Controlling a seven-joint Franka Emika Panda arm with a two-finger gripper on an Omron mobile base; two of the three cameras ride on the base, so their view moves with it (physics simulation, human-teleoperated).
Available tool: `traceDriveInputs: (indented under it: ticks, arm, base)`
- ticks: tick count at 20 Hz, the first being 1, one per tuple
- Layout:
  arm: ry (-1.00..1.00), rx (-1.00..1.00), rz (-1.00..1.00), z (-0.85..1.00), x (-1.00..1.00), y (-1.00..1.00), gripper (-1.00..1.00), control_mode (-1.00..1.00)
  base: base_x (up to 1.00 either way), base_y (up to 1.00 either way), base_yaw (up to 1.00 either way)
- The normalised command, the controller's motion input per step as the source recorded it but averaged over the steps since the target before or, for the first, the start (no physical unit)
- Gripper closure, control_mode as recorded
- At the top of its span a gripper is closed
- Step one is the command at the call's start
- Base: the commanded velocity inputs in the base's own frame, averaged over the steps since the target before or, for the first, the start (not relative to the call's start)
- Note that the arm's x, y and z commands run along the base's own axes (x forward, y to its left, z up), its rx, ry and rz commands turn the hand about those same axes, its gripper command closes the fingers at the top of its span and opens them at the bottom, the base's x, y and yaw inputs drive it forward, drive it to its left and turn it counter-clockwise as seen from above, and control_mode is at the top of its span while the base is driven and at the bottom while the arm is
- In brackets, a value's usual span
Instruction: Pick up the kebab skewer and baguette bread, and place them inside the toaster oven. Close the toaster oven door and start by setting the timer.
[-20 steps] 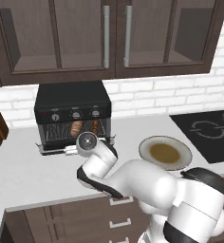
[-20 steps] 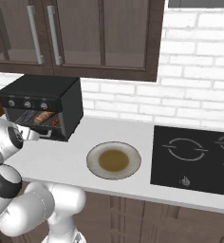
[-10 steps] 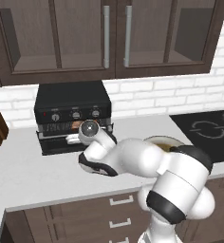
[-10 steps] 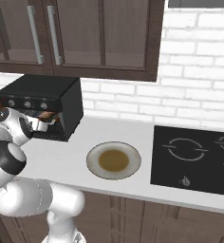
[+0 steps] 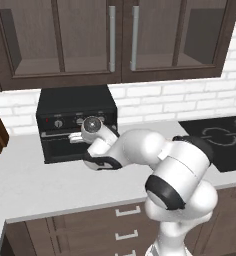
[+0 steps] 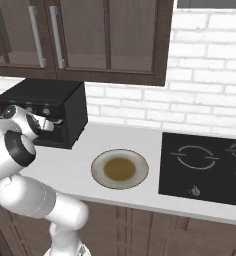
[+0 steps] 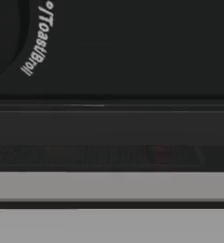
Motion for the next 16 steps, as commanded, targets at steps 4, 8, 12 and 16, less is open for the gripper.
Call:
traceDriveInputs:
  ticks: [4,8,12,16]
  arm:
    - [0.05,0.0,0.0,-0.04,0.33,0.0,-1.0,-1.0]
    - [0.08,0.0,0.0,-0.17,0.46,0.0,-1.0,-1.0]
    - [0.07,0.0,0.0,0.0,0.59,0.0,-1.0,-1.0]
    - [0.02,0.0,0.0,-0.03,0.6,0.0,-1.0,-1.0]
  base:
    - [0.0,0.0,0.0]
    - [0.0,0.0,0.0]
    - [0.0,0.0,0.0]
    - [0.0,0.0,0.0]
